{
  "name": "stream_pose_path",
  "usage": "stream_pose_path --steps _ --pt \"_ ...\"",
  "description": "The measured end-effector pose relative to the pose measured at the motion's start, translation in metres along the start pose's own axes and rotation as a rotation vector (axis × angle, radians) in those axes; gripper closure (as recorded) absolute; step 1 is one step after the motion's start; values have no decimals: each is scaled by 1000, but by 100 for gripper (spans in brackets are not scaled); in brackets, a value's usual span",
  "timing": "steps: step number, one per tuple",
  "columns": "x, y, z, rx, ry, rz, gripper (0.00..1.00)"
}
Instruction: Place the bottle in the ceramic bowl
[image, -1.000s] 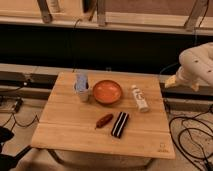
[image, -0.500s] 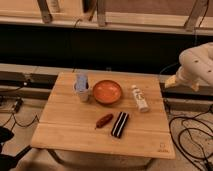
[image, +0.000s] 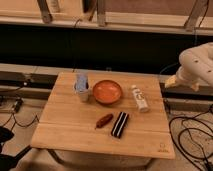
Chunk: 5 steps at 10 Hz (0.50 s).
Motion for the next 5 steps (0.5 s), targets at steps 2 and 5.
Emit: stream_pose_path --steps 2,5 --pt "-8 13 3 30 -27 -80 20" --pt "-7 70 25 60 -11 -264 20"
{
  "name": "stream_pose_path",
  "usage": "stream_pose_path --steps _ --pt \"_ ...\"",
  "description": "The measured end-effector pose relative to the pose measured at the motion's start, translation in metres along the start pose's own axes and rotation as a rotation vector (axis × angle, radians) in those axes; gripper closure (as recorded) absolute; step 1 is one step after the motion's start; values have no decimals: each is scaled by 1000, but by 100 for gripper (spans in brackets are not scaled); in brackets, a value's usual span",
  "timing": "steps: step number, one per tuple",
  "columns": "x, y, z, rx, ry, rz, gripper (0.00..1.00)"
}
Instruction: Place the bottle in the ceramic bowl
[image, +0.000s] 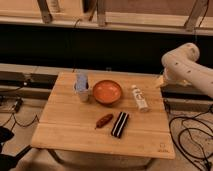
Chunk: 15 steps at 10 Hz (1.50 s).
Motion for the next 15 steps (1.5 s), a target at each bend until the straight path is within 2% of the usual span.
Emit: stream_pose_path --steps 3,6,11,13,15 --pt "-2 52 20 -5 58 -119 20" --pt "4 103 30 -44 141 -210 20" --pt "7 101 31 -48 148 -205 20" --pt "25 88 49 -77 190 -157 20" --pt "34 87 69 -114 218 -127 20"
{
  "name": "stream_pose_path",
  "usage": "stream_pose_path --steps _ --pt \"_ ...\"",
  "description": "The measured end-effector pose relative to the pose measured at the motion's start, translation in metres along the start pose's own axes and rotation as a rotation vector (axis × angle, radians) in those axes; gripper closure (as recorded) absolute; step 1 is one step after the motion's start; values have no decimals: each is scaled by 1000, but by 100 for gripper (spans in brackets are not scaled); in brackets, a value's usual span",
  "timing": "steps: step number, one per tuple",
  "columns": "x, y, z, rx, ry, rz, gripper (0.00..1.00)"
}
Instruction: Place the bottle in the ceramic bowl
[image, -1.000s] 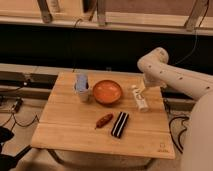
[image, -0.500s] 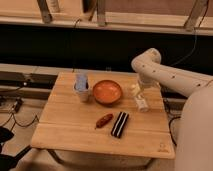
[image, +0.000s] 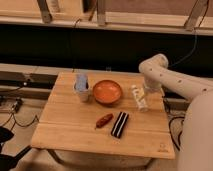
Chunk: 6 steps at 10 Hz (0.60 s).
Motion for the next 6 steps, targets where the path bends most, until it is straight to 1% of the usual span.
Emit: stream_pose_path --steps 1,2,3,5,6 --pt "-1 0 8 -26 6 10 20" --pt "-2 -2 14 -42 11 14 20" --pt "-6 -1 17 -52 14 4 20" --pt "-19 14 21 -73 15 -37 20" --pt "-23 21 23 -73 19 -60 20"
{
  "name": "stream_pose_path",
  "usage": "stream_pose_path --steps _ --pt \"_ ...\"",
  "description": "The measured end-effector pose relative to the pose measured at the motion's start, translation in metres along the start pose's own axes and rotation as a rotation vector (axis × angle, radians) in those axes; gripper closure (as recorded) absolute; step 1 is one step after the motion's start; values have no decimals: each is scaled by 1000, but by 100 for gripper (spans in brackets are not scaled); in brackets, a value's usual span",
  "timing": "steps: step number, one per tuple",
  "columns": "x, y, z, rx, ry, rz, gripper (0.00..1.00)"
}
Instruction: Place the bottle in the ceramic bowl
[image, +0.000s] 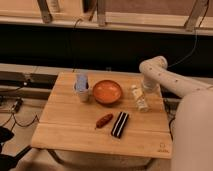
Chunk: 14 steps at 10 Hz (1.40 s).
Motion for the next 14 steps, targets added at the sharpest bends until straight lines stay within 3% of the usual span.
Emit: stream_pose_path --steps 5,8,11,14 --pt "-15 41 32 -39 65 -130 20" --pt "-22 29 48 -53 88 -132 20" --pt "-21 12 62 -52 108 -102 42" --pt "-24 2 63 -57 94 -74 76"
